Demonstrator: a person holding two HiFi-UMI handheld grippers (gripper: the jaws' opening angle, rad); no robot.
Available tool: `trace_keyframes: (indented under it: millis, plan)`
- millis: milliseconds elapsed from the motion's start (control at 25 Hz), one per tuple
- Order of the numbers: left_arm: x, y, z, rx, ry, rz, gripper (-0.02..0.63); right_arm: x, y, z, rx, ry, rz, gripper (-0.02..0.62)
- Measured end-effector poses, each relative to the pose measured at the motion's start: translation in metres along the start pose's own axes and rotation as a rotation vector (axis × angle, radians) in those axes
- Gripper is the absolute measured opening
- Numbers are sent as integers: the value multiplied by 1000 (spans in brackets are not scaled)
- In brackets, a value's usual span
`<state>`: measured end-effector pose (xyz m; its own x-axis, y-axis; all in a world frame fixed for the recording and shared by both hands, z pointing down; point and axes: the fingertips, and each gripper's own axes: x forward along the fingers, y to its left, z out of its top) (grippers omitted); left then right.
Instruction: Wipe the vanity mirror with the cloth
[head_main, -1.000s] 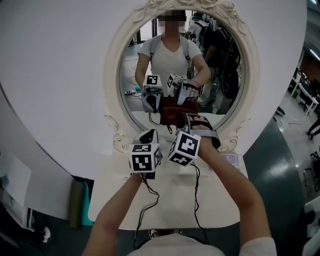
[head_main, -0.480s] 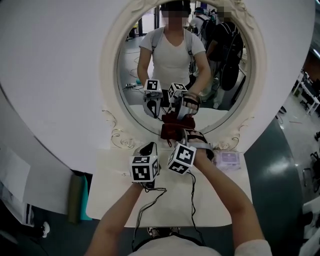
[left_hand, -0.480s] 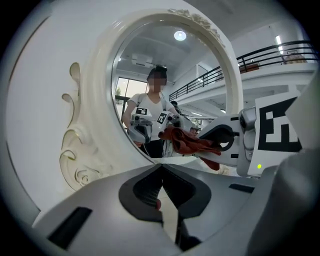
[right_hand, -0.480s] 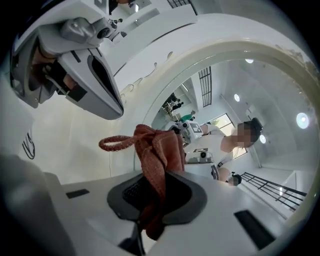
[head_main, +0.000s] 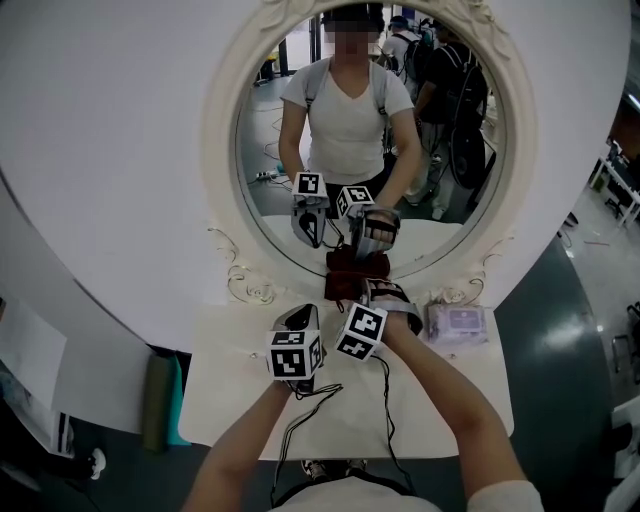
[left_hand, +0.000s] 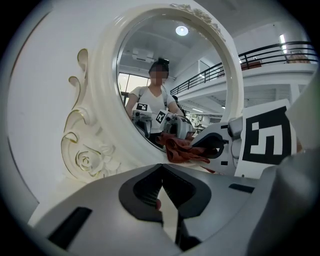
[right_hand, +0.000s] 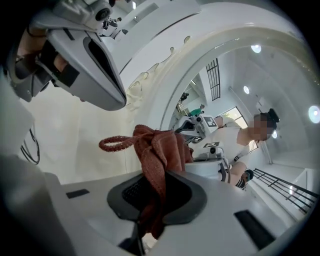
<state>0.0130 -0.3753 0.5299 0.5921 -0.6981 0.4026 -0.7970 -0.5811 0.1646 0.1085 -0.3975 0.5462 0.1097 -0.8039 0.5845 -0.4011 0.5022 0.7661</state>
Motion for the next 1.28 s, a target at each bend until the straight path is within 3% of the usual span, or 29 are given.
trace_keyframes:
  millis: [280,440,640,1000,1280]
  plan:
    - [-3,3,4,2,-12,6,11,5,13,1,2,10,26,60]
    - [-8,5,24,5,-48,8,11,-15,-6,3,49,-35,4,60]
    - [-17,-5,93,45,-153,-8,11,-63,-72,6,19,-89,-115,60]
    - [-43,-87,250,174,-350,-134,11,-169,-224,3,-2,-136,-379,60]
    - [-69,-136,336,259,-448,-171,11,-250,-323,11,-56,-164,-584,60]
